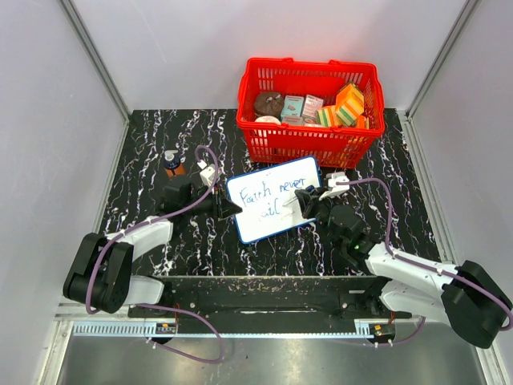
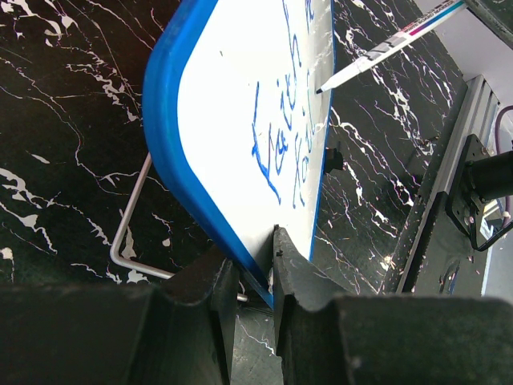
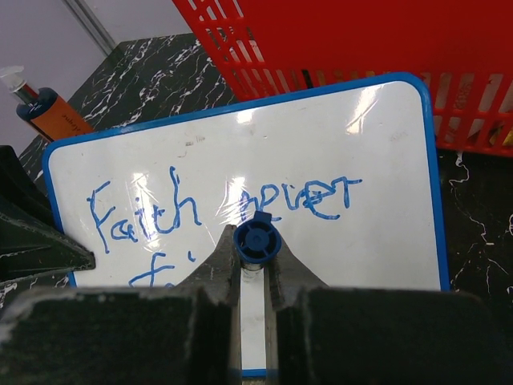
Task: Write a sentence on the whiteboard
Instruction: Write with the whiteboard marker on the whiteboard.
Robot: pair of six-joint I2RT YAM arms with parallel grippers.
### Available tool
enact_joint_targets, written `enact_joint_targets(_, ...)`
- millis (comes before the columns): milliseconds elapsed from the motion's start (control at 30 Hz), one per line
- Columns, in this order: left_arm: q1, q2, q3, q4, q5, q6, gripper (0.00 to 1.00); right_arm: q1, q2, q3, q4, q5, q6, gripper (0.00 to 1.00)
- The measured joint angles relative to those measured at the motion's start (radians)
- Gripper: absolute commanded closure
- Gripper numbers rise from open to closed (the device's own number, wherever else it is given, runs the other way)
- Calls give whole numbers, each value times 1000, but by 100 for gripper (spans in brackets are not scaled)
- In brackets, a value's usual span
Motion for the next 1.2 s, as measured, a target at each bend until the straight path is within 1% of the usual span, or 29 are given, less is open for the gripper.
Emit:
enact_joint_targets(367, 0, 0, 0, 0, 0, 0, 100, 0, 11, 2, 13, 19, -1, 100)
enact_joint_targets(667, 0, 0, 0, 0, 0, 0, 100, 0, 47, 28, 37, 13, 0, 100)
enact_joint_targets(1200, 0, 0, 0, 0, 0, 0, 100, -1, 49, 29, 37, -13, 8, 100)
